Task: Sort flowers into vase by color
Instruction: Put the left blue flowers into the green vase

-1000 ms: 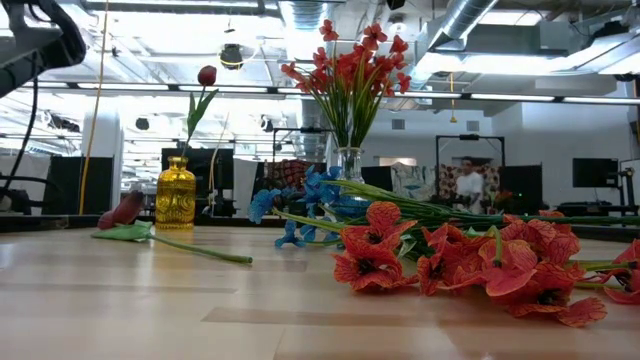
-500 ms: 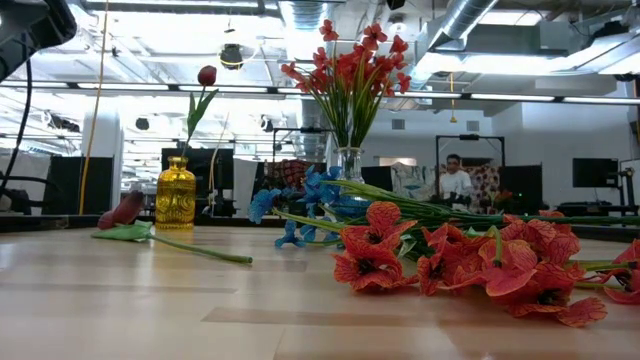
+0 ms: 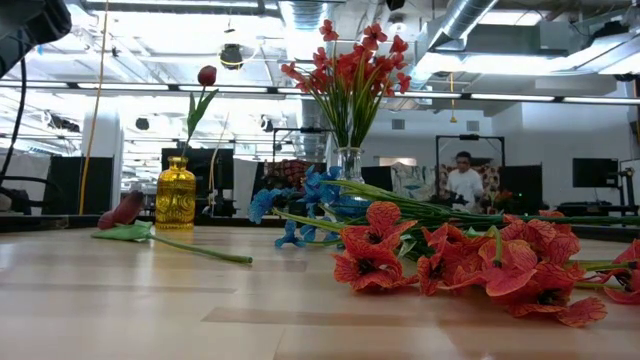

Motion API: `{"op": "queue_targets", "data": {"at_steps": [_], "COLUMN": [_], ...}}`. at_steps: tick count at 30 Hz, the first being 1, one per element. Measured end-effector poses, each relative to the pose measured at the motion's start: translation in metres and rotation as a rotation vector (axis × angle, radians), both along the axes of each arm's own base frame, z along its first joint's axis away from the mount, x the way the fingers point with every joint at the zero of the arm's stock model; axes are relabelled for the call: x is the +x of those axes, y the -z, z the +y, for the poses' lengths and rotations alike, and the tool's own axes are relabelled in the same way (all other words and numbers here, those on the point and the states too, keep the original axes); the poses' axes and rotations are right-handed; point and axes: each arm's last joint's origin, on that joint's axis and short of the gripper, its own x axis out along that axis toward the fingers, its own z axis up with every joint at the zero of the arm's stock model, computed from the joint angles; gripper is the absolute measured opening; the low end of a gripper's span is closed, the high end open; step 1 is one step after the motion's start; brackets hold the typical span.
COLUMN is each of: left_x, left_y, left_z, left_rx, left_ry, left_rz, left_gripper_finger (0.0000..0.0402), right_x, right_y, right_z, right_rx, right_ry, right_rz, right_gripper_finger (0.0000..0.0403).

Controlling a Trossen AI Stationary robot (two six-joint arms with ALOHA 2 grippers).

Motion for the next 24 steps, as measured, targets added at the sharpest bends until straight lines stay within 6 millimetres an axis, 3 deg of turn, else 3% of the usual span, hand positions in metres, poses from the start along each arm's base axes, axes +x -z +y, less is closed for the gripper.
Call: {"op": "queue_targets", "data": {"at_steps": [11,24], "left_x": [0.006,0.012], "left_y": [-0.002,0.006], "left_z": [0.000,-0.018], "left_rx": [-0.043,-0.028], "left_ry": [-0.032,-0.048], "left_rz": [-0.007,-0.005], "left_gripper_finger": [0.0000,0.0000], "right_x": [0.002,0.002], "right_y": [0.000,0.000], "right_z": [-0.005,-0.005], "right_rx": [0.002,0.000], "right_ry": [0.015,0.014], "right_rz": [0.000,0.000], "right_gripper_finger": [0.0276,0.0276]}}
